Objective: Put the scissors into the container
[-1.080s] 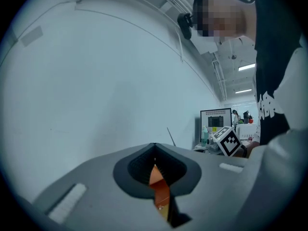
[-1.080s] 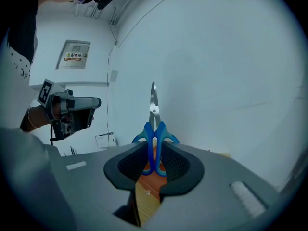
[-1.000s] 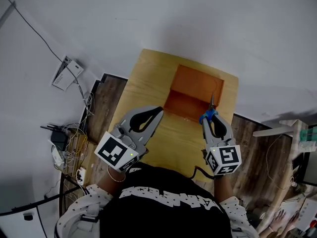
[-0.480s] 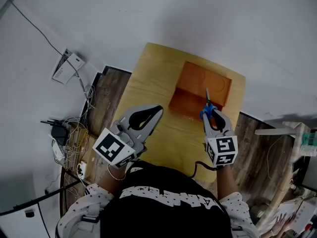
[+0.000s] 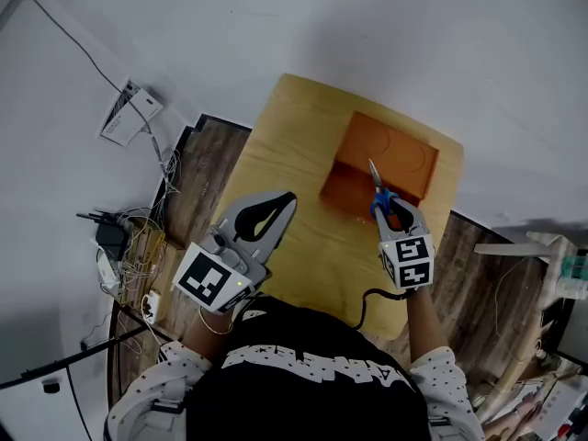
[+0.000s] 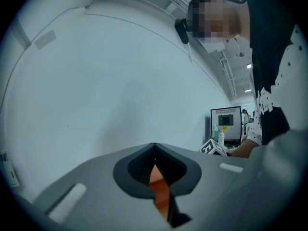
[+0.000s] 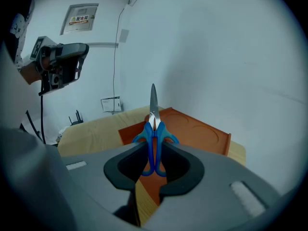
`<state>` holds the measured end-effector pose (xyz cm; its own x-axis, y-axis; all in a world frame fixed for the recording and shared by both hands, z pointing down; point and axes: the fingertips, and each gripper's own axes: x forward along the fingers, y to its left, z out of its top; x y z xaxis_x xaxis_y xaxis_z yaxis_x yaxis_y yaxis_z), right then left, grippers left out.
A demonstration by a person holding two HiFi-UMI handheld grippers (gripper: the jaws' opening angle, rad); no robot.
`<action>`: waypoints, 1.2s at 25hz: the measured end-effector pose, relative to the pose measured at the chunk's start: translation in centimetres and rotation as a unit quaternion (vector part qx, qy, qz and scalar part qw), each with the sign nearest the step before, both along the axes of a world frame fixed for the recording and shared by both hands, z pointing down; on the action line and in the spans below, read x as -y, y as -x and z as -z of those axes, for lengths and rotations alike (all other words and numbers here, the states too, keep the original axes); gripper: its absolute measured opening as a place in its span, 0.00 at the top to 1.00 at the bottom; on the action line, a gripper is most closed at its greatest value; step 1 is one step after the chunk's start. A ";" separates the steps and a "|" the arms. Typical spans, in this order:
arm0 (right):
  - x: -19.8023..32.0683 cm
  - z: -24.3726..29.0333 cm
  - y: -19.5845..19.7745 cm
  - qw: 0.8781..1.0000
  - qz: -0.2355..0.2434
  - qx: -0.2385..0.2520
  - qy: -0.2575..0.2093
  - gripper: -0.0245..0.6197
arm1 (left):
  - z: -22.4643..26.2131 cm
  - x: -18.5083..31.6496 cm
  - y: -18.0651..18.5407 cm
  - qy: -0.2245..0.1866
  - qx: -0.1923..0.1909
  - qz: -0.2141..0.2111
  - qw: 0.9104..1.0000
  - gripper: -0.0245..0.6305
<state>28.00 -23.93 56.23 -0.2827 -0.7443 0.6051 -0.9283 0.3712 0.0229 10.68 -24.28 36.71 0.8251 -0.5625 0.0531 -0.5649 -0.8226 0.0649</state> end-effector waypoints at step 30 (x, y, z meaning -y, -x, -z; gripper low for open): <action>1.4 -6.9 1.5 0.965 0.173 -0.154 0.120 0.80 | -0.7 0.1 3.0 0.016 0.004 0.039 0.999 0.96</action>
<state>26.50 -25.30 63.13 -0.2678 -0.4658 0.8434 -0.7113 0.6860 0.1530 7.67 -24.36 37.39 0.7782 -0.6231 0.0785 -0.6280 -0.7734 0.0861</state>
